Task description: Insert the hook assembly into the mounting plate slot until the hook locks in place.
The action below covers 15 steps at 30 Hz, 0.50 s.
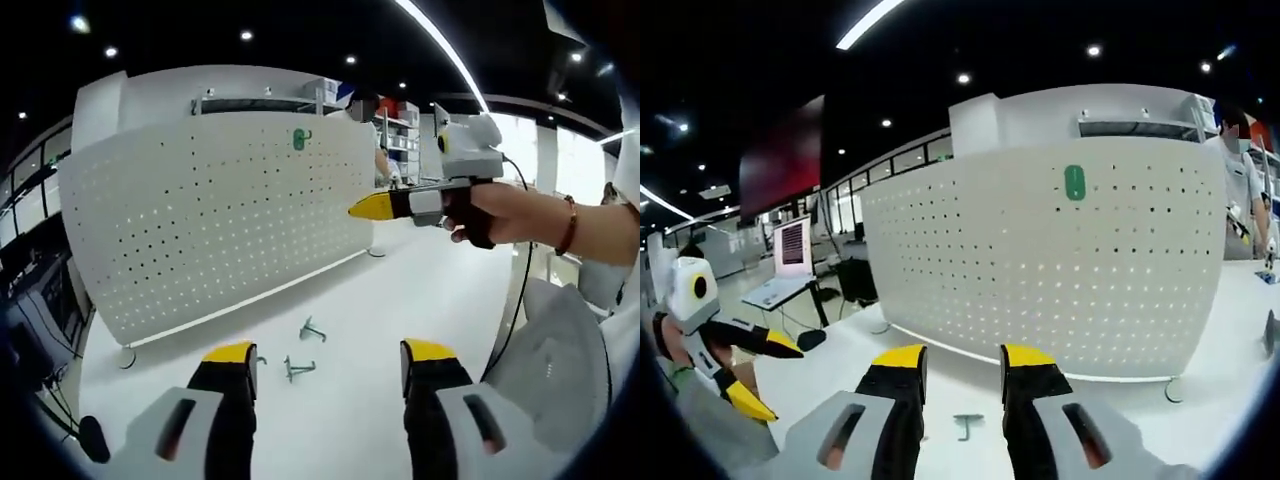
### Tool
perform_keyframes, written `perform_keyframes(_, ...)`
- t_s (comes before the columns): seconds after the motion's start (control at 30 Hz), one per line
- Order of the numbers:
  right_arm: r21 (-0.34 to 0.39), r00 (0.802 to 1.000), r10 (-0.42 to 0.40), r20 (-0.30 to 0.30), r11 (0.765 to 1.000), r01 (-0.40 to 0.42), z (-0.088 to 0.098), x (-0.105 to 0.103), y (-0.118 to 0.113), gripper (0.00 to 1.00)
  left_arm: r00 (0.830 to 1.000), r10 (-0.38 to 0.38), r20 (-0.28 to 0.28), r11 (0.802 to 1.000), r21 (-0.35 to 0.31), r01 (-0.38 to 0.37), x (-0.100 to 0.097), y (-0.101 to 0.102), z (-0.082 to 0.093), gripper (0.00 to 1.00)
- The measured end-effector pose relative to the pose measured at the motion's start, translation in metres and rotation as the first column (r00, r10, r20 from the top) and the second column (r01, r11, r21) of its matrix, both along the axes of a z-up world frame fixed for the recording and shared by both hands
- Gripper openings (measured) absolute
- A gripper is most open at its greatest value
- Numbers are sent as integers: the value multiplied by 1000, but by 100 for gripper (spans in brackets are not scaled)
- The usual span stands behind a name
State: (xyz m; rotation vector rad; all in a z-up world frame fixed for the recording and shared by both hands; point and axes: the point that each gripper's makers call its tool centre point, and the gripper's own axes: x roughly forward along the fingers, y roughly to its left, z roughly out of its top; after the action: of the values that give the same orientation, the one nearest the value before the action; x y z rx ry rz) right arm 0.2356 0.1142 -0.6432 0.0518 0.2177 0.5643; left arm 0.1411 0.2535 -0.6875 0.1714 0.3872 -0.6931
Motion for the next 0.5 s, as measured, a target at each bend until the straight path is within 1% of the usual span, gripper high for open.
perform_keyframes(0.1,1,1000,-5,-2,1000,5,-1,-3,-1,29,1000,3,-13,1000,14,-3,2,0,-7,57)
perform_keyframes(0.5,16,1000,8,-20,1000,-8,-10,-15,6,29,999,4,-49,999,36,-2,8,-1,-24,55)
